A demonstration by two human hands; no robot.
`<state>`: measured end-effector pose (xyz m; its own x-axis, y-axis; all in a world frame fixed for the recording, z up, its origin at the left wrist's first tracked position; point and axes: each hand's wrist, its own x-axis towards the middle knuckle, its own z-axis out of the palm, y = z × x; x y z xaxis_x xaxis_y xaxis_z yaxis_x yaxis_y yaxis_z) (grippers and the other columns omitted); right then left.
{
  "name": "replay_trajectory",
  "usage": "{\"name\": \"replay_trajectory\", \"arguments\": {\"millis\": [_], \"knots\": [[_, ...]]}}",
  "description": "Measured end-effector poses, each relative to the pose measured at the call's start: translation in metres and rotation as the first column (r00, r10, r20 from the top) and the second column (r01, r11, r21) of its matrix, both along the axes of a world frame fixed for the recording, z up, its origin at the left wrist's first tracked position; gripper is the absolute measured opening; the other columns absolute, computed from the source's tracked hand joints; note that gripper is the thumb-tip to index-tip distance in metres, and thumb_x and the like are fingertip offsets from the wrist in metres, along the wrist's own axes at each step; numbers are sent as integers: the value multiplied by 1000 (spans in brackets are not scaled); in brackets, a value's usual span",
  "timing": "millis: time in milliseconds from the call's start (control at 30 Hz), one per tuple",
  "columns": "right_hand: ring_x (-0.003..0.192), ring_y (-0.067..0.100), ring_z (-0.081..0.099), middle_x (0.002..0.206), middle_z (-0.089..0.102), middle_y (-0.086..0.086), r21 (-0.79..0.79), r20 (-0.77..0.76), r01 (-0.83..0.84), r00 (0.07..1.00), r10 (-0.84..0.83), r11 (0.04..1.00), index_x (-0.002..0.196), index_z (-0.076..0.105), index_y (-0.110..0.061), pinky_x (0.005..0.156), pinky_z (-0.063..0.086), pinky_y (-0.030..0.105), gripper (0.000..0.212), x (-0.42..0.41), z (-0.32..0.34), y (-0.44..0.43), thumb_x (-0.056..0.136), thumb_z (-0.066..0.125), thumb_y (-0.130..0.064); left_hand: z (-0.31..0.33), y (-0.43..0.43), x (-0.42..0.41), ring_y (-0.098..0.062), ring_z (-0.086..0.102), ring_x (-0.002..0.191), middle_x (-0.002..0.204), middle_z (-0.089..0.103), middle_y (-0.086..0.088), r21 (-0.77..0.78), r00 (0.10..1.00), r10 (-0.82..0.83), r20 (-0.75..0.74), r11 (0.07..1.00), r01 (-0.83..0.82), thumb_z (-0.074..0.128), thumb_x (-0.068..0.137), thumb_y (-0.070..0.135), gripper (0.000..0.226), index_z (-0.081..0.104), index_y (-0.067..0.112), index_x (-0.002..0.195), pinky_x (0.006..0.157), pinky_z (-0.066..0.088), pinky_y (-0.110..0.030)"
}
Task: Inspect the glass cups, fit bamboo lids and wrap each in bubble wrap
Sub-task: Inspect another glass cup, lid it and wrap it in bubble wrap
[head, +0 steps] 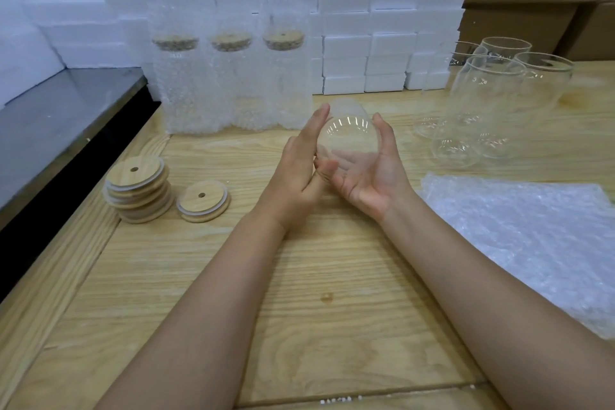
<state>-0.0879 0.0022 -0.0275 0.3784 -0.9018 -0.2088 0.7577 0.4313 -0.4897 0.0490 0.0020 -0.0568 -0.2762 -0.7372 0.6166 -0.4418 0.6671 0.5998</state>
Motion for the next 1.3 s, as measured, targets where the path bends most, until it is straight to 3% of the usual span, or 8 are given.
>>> {"name": "replay_trajectory", "arguments": {"millis": [200,367,567,667,800,933,1133,1300], "knots": [[85,38,63,122,53,26,-15,62,-21,998,22,1000,148,23,2,47,55,32,101,1,1,0,74,61,-55,5,2,-1,-10,46,124,146,29,16,-18,999,-33,-30,999,32,47,90,42,71,25,10,150,97,34,-10],[90,34,61,100,63,30,-36,101,-75,992,79,997,129,43,8,49,56,33,84,0,1,1,79,56,-58,7,3,-2,-13,55,82,135,52,-6,-18,999,32,-35,999,-33,65,84,36,73,34,15,146,79,49,-22],[95,37,62,129,51,29,-27,49,-18,999,19,999,148,16,3,63,60,37,109,4,1,2,69,62,-56,9,5,-5,-12,56,72,133,54,-7,-83,991,121,-62,988,-126,85,67,28,83,46,5,136,65,51,-17],[96,39,65,130,52,29,-6,0,12,1000,-12,1000,147,16,4,64,60,39,103,7,0,4,78,61,-58,11,10,-10,-11,56,82,134,51,-2,-91,973,216,-81,971,-223,92,58,31,89,48,1,129,73,46,-12],[90,38,70,130,52,31,-15,-46,45,998,-46,999,147,15,4,62,59,37,102,12,0,8,79,61,-57,14,16,-21,-17,62,99,126,55,8,-68,913,398,-94,912,-405,84,53,54,94,49,6,125,77,53,-34],[89,35,71,135,47,30,-78,-98,70,992,-77,995,148,8,-1,75,59,40,97,14,-1,7,85,55,-58,18,19,-29,-8,61,97,119,45,25,32,874,463,-145,885,-464,62,49,75,96,45,13,120,77,50,-30],[120,35,57,140,45,28,-223,-185,-50,983,8,974,134,46,-7,108,40,46,71,16,-6,1,91,38,-63,19,16,-36,-14,65,71,113,51,25,124,829,513,-223,858,-498,51,57,78,78,44,18,106,71,48,-31],[106,35,65,129,57,22,-174,-170,13,984,-43,985,150,21,-10,72,59,39,86,18,-5,3,86,47,-61,19,11,-29,-16,56,56,106,61,21,122,817,435,-378,898,-422,44,77,67,47,45,22,90,66,50,-35]]}}
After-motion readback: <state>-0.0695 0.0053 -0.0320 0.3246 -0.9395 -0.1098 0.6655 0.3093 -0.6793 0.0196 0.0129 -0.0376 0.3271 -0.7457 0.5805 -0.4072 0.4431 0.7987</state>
